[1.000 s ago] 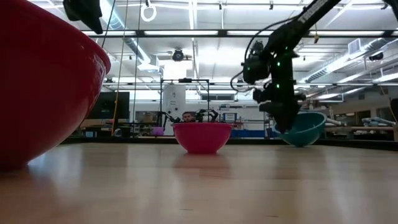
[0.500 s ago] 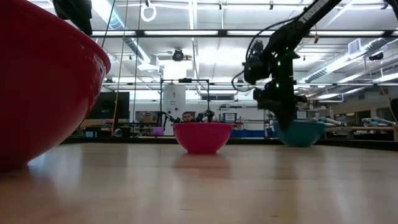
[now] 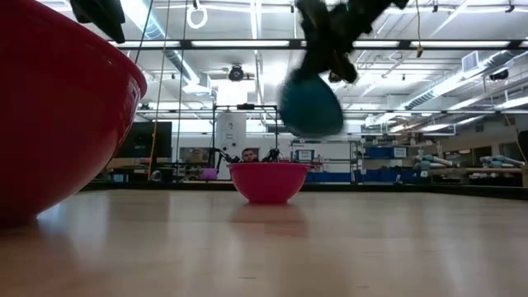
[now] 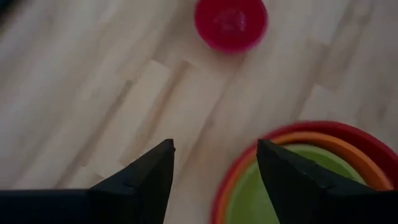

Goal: Nest bowls inside each other
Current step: Stack the blue bowl on the green bowl

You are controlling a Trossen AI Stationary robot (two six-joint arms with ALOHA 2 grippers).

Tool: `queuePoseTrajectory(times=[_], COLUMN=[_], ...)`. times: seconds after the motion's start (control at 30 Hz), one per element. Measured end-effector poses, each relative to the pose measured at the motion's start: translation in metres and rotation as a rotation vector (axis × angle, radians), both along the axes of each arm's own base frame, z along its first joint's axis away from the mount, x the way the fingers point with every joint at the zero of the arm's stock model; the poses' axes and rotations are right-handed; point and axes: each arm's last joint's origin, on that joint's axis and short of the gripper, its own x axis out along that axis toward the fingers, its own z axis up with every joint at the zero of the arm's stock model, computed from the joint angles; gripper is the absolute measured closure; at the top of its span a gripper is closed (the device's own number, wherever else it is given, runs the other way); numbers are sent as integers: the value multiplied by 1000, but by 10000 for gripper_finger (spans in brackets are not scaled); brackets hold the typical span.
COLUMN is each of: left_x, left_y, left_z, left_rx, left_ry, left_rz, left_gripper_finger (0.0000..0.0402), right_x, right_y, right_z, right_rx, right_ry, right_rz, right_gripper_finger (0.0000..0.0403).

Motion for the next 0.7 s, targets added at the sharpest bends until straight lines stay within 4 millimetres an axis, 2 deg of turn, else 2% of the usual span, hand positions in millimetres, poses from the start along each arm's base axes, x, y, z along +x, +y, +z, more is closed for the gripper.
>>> queuePoseTrajectory(times=[0.1,0.17,0.37,0.53,0.7], left_x=[-1,0,1,4,8], left_y=[3,5,5,4,1], left_z=[1,1,1,3,6], left_rx=[68,78,73,61,48], left_ry=[-16,-19,-27,-65,-115], left_rz=[30,43,51,53,31], left_gripper_finger=[171,171,171,171,171], right_x=[21,33,59,80,112], right_y=[42,66,117,153,181], right_z=[12,13,4,-15,-30], right_rx=[-33,-13,104,201,231], right_ry=[-221,-324,-560,-557,-538], right_rz=[132,192,273,413,488], right_gripper_finger=[383,383,383,383,383])
